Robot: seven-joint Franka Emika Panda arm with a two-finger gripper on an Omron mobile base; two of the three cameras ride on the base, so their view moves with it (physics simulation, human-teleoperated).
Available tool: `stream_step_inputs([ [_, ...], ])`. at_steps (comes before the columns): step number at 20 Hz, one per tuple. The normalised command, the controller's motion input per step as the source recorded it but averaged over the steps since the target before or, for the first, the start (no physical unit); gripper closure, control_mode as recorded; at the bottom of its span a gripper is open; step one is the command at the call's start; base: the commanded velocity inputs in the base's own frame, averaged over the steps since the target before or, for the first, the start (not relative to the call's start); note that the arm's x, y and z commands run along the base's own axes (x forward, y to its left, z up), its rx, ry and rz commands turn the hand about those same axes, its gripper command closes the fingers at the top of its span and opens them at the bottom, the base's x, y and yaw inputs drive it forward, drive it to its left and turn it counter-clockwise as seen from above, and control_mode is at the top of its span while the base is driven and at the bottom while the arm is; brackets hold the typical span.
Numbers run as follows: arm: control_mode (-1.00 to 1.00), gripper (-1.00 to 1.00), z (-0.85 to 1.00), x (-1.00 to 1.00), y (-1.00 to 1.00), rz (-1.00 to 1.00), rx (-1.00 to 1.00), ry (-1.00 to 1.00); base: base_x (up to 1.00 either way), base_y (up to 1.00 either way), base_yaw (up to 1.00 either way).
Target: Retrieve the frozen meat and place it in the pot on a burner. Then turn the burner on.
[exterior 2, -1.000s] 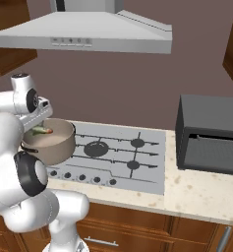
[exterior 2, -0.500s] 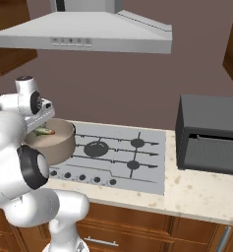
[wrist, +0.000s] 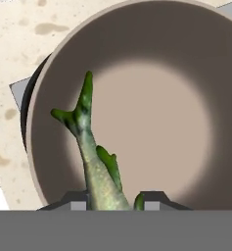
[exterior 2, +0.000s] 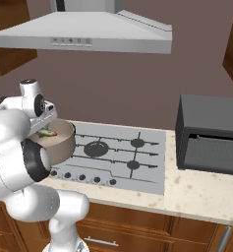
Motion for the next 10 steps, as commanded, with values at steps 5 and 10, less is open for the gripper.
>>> stream_step_inputs([
  [5, -1.00, 1.00, -0.08, 0.13, 0.00, 0.00, 0.00, 0.01, 0.00, 0.00, 0.00],
  [10, -1.00, 1.00, -0.09, 0.13, 0.00, 0.00, 0.00, 0.00, 0.00, 0.00, 0.00],
])
